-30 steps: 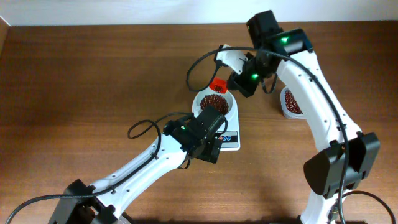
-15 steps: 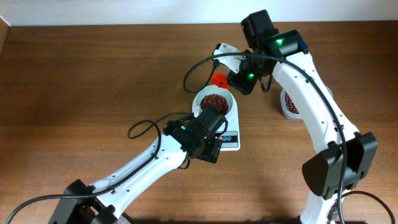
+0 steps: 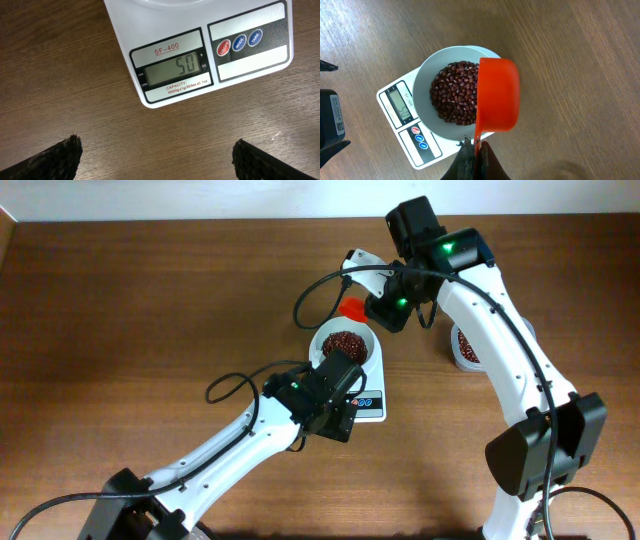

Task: Scoop item into bowl and weigh 50g on scale
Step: 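Tilt the scoop with the right gripper to trickle beans into the bowl, then move the scoop with the right gripper back to the bean tub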

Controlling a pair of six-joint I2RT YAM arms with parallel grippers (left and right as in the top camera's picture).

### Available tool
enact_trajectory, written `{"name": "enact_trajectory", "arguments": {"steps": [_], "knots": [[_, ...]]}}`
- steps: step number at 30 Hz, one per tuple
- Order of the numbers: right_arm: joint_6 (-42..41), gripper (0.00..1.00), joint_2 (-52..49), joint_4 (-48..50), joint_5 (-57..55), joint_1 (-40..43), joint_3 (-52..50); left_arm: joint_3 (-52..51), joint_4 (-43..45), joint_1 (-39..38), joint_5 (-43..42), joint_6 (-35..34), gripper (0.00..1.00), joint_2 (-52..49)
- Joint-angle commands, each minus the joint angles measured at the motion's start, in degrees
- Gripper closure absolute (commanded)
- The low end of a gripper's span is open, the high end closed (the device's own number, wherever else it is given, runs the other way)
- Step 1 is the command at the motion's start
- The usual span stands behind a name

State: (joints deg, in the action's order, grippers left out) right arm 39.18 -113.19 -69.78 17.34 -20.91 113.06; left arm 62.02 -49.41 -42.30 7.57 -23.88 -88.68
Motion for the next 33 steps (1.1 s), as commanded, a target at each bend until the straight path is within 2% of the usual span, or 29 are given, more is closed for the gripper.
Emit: {"name": "enact_trajectory", "arguments": {"steps": [1,3,4,7,12,16,18,21,27,33], "knots": [[-0.98,0.96,2.10,0.15,-0.42,-0.57,1.18,-0.22,0.11,-0.20,0.66,-0.92,0.01,0.13],[-0.02,0.96,2.25,-2.97,1.14,-1.60,1.18,-0.22,0.11,-0.20,0.63,-0.94,0.01,0.13],[0.42,0.96,2.25,-3.80,-3.06,-2.16,1.18,-0.22,0.11,-0.20,0.66,-0.94,0.01,0.13],[-1.77,0.96,2.21,-1.09,-5.51,-2.23,1.18,-0.22,0.11,-0.20,0.66,-0.92,0.01,0.13],[-10.08,0.96,2.21,1.70,-4.42,-0.74,1.18,-0.22,0.11,-0.20,0.66,-0.92,0.01,0.13],[-15.89,0.96,2.21,1.31,8.15,5.64,1.18,-0.22,0.11,-0.20,0.66,-0.94,0.01,0.13],[-18.14,0.96,2.21,-0.33,18.93,12.22,1.18,-0.22,0.11,-0.20,0.66,-0.92,0.01,0.13],[-19.02,0.96,2.21,-3.39,26.16,21.07,1.18,-0.22,0.11,-0.20,0.66,-0.92,0.01,0.13],[-23.89,0.96,2.03,-4.83,18.75,34.97,-2.40,-0.22,0.11,-0.20,0.66,-0.92,0.01,0.13],[-26.21,0.96,1.90,-1.73,9.14,38.34,-12.59,-0.22,0.11,-0.20,0.66,-0.92,0.01,0.13]]}}
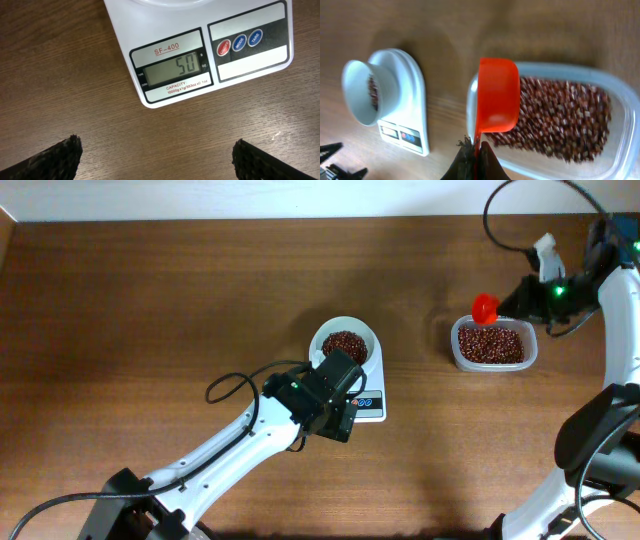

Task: Scoop item into bowl and weigh 50g on scale
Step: 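Move the scoop with the right gripper back to the bean tub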

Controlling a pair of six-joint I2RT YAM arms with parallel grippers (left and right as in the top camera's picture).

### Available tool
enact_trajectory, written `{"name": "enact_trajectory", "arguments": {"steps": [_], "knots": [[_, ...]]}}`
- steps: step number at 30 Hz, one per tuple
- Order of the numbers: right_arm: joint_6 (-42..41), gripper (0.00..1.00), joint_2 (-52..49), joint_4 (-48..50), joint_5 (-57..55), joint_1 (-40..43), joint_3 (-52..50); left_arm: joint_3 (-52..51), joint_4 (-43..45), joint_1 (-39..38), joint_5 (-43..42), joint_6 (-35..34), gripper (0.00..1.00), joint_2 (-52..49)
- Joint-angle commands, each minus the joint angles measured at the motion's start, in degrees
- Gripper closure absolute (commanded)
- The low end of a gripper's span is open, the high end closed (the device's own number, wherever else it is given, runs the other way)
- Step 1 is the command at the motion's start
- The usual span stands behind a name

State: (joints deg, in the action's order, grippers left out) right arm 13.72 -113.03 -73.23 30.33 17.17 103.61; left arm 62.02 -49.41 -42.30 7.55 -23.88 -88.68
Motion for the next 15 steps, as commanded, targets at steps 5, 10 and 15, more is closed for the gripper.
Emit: {"name": "enact_trajectory", "arguments": {"steps": [5,10,15], "knots": [[-3.76,0.96,1.66,5.42,-8.46,0.26,-6.03,-0.22,0.11,-0.20,0.68,-0.94,0.01,0.13],[-6.05,0.96,0.17,5.60,-9.09,0.15,-6.05,-0.22,0.11,-0.20,0.68,-0.94,0.01,0.13],[-7.41,0.96,-1.79,5.60,-1.81,0.09,-6.08,-0.22,0.11,-0.20,0.66,-0.92,0.01,0.13]]}}
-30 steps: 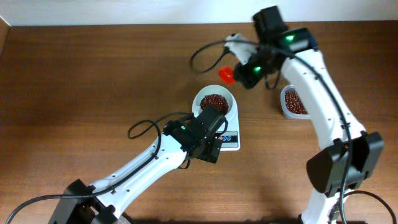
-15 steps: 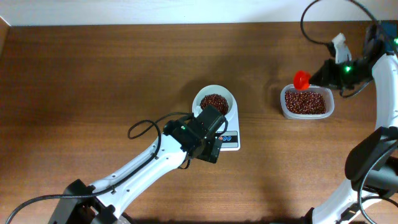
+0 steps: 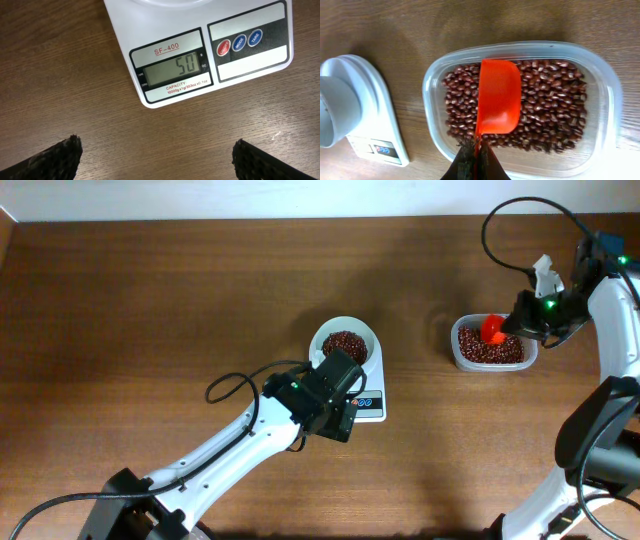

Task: Scoop item into bowl and weigh 50g on scale
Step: 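Move the scoop with the right gripper back to the bean tub, then lay the scoop in the tub and open the right gripper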

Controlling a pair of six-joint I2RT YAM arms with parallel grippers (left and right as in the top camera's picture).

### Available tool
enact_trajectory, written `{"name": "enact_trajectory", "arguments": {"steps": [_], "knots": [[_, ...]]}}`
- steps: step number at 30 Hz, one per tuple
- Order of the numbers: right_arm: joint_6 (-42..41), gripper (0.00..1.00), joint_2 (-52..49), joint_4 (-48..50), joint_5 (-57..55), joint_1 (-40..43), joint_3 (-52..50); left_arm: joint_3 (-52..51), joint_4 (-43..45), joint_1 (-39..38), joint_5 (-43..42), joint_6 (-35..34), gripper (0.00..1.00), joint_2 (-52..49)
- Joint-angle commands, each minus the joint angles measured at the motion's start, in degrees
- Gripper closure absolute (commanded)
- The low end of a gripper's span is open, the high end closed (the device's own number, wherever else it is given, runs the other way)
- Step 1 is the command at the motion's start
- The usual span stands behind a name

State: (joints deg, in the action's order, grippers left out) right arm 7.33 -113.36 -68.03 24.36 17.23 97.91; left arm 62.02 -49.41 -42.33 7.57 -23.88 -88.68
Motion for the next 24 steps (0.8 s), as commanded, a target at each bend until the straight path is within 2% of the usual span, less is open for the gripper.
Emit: {"name": "enact_trajectory", "arguments": {"steps": [1,4,12,16,17,18,19,20,22,24], "knots": [[-1.03,0.96,-1.57,0.37,3.17,0.00,-0.52,-0.22,0.11,-0.17,0.63,-0.94,0.01,0.13],[-3.65,0.96,-1.57,-0.04,-4.50,-0.13,-1.53,-0.22,0.11,-0.17,0.66,-0.92,0.01,0.13],[-4.83,0.96,-1.57,6.95,-4.55,-4.39,-8.79,-0.22,0.11,-0.17,0.66,-0.94,0.01,0.13],[-4.79,0.95,-1.57,8.66,-9.64,-4.07,-8.76,-0.22,0.11,-0.17,0.66,-0.92,0.01,0.13],[-4.79,0.87,-1.57,9.33,-10.80,-3.74,-8.76,-0.22,0.11,-0.17,0.63,-0.92,0.01,0.13],[-4.79,0.73,-1.57,9.86,-11.17,-3.54,-8.76,-0.22,0.11,-0.17,0.66,-0.94,0.01,0.13],[-4.59,0.67,-1.57,10.40,-11.26,-3.32,-8.76,-0.24,0.11,-0.17,0.66,-0.92,0.01,0.13],[-4.59,0.55,-1.57,10.97,-11.78,-3.23,-8.76,-0.22,0.11,-0.17,0.63,-0.94,0.01,0.13],[-4.61,0.44,-1.57,12.07,-15.78,-3.17,-8.76,-0.22,0.11,-0.17,0.63,-0.94,0.01,0.13],[-4.59,0.43,-1.55,12.68,-18.99,-3.17,-8.74,-0.22,0.11,-0.17,0.63,-0.92,0.01,0.13]]}}
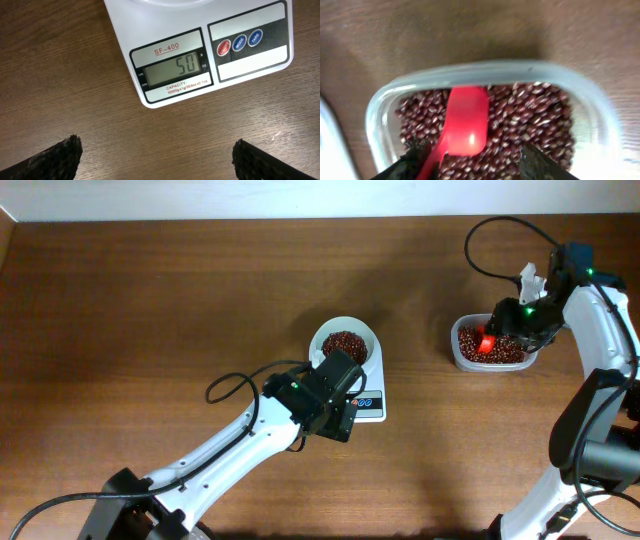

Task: Scoop item into bowl and weigh 50g on scale
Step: 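Lay the scoop in the tub and open the right gripper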

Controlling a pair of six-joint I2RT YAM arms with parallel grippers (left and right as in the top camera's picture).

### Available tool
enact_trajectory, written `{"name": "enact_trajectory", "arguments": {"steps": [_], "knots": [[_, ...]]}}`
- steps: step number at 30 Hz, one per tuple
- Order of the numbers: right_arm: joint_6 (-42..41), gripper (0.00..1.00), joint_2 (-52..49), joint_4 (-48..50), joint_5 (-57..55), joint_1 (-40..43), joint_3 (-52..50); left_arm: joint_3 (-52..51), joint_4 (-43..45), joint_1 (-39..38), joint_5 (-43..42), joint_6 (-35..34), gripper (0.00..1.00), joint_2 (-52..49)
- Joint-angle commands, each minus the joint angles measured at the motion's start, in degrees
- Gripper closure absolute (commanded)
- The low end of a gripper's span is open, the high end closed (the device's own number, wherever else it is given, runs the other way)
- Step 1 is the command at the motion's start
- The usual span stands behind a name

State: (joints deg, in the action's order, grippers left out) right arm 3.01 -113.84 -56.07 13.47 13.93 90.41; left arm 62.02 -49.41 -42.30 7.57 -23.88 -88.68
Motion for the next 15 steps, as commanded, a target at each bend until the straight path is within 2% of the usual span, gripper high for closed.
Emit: {"name": "enact_trajectory", "arguments": {"steps": [1,7,9,15], "knots": [[-0.26,0.43,-1.07,0.79,-8.17,0.13,-0.94,-0.22,0.11,-0.20,0.66,-0.94,0.01,0.13],[0.04,0.39,-1.01,-3.34,-8.15,-0.04,6.58,-0.22,0.11,-0.20,0.66,-0.94,0.01,0.13],[1.75,0.35,-1.01,-4.15,-8.70,0.02,7.43,-0.22,0.11,-0.20,0.66,-0.94,0.01,0.13],[1.60,0.26,-1.01,-4.48,-22.99,0.07,7.41,-0.22,0.11,-0.20,0.66,-0.94,0.01,0.13]]}}
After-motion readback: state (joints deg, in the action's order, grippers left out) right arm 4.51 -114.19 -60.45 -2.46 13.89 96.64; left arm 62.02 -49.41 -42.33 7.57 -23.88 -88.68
